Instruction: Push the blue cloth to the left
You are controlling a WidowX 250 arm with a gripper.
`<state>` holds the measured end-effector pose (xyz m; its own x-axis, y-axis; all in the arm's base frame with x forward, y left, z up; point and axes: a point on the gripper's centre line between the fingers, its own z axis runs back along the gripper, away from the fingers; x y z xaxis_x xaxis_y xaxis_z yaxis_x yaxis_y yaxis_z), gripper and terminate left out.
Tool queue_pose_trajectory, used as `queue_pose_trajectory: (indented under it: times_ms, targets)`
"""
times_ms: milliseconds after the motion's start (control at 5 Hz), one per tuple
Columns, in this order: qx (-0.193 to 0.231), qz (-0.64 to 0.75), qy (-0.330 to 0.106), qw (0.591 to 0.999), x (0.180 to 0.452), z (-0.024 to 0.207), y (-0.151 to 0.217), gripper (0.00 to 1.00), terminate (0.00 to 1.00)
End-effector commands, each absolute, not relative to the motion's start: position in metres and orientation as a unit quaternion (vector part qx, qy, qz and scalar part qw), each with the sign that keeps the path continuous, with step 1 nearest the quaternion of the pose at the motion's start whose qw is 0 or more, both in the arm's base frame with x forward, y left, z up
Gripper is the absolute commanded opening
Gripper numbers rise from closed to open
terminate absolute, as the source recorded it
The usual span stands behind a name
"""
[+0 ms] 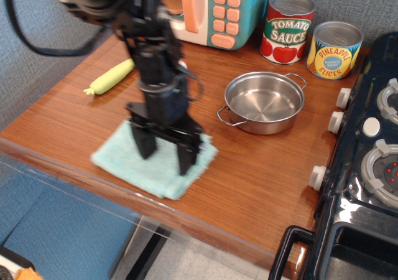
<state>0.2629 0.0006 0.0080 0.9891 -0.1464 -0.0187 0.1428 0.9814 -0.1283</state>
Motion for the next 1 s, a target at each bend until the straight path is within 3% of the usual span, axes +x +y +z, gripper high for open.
queue_pose_trajectory:
  times_ms: [0,200,400,800]
  targets:
    - [-0.088,-0.120,0.036,0.988,0.245,0.003,-0.077,1.00,0.00]
    - [-0.091,-0.114,0.048,0.988,0.241,-0.001,-0.092,1.00,0.00]
    - [-0.062,-0.088,0.045,0.993,0.245,0.005,-0.088,1.00,0.00]
    - [0.051,-0.093,-0.023,0.994,0.248,0.074,-0.093,1.00,0.00]
